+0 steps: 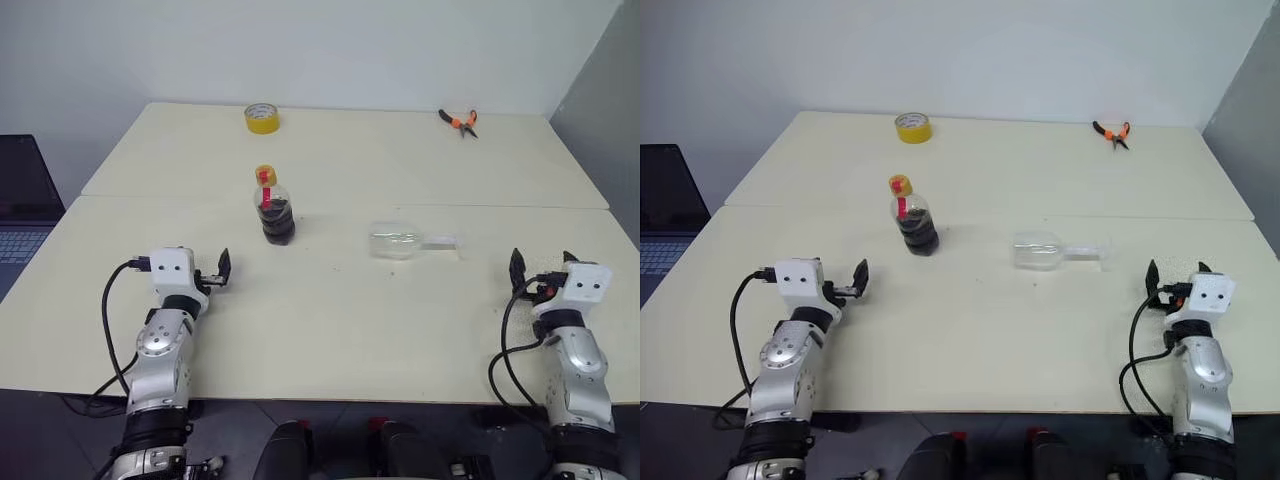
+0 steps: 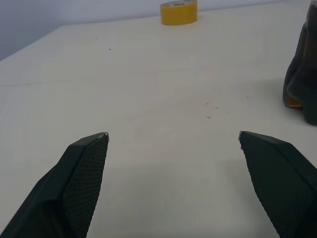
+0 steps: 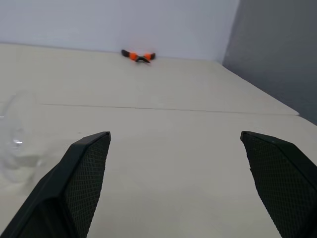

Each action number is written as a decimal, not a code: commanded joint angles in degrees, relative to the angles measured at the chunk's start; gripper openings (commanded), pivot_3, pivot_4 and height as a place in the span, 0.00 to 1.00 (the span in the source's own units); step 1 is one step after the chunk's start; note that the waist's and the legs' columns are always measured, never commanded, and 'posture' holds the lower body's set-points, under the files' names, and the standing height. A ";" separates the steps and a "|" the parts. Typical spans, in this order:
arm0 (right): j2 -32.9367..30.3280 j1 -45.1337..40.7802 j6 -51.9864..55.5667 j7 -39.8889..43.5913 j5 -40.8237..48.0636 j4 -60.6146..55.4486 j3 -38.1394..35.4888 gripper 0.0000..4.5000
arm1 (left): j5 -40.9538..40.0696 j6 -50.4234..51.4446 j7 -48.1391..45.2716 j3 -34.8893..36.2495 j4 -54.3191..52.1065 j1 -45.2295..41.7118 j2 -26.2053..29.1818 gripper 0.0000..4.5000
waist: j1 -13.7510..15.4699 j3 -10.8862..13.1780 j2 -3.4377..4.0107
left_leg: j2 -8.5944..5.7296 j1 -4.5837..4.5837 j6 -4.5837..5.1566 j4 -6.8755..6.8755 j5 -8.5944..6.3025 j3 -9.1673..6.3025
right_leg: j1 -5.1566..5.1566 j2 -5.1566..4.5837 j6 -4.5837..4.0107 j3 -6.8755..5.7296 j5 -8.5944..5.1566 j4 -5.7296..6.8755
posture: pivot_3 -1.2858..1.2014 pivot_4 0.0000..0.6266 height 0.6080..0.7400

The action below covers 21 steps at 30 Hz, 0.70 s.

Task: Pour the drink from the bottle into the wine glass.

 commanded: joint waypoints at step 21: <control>-0.57 1.94 2.59 3.98 2.62 -8.62 0.66 1.00 | -2.45 -2.39 -5.24 -0.63 0.31 -0.78 0.25 0.99 | 0.05 0.01 0.01 | 0.00 0.00 0.00 0.00 0.00 -0.01 | 0.01 0.00 0.00 -0.02 0.00 0.00 | 0.52 0.24 1.00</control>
